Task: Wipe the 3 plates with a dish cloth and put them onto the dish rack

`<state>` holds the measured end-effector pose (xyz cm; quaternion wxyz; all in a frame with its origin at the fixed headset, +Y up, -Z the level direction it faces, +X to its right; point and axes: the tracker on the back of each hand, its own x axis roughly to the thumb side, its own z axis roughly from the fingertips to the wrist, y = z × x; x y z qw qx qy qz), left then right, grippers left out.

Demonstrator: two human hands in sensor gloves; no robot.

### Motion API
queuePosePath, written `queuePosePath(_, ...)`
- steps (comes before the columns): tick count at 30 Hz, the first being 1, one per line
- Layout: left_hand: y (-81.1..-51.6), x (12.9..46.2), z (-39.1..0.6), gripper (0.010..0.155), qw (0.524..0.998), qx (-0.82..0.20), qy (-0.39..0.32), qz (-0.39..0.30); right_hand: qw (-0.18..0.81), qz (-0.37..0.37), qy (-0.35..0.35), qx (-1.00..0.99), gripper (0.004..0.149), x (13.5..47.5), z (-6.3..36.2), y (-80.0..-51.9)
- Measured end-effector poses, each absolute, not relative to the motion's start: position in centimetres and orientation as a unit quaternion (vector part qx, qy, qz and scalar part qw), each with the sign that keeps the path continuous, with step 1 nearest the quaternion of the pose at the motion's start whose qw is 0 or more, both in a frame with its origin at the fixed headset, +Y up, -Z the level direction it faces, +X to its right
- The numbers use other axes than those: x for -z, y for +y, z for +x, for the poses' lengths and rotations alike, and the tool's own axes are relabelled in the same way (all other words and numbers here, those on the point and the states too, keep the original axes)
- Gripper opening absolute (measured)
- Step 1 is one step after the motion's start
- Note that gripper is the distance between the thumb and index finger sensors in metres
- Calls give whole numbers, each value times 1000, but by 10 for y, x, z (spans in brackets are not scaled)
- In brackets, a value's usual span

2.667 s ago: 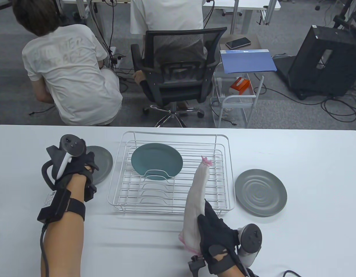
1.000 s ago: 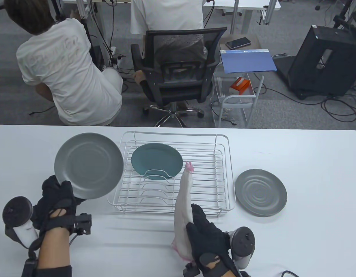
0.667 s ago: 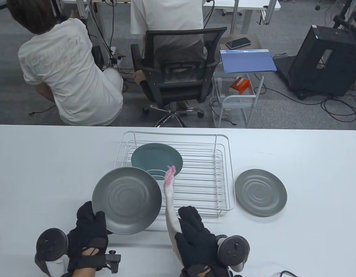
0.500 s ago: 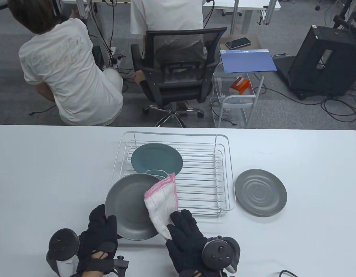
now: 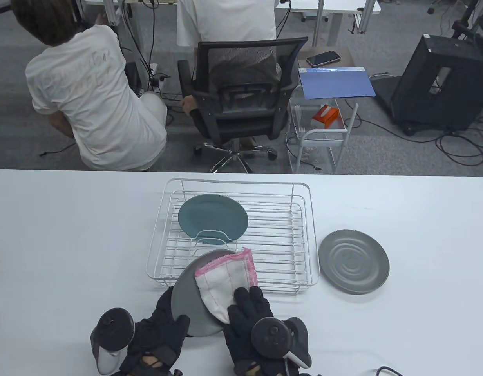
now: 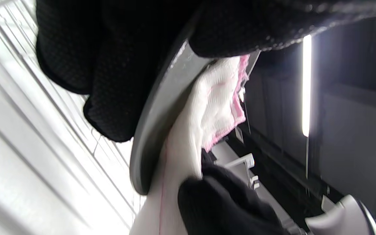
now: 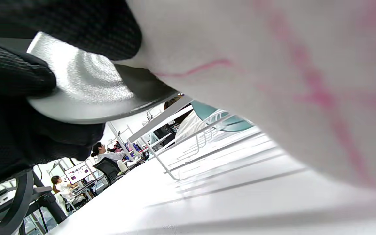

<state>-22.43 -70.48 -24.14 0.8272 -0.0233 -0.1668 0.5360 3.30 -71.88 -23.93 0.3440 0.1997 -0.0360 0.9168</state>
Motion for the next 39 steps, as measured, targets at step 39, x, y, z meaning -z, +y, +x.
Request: queuePosePath(39, -705, 243, -219, 71, 829, -513, -223, -15, 399, 357, 64, -842, 51, 250, 34, -720)
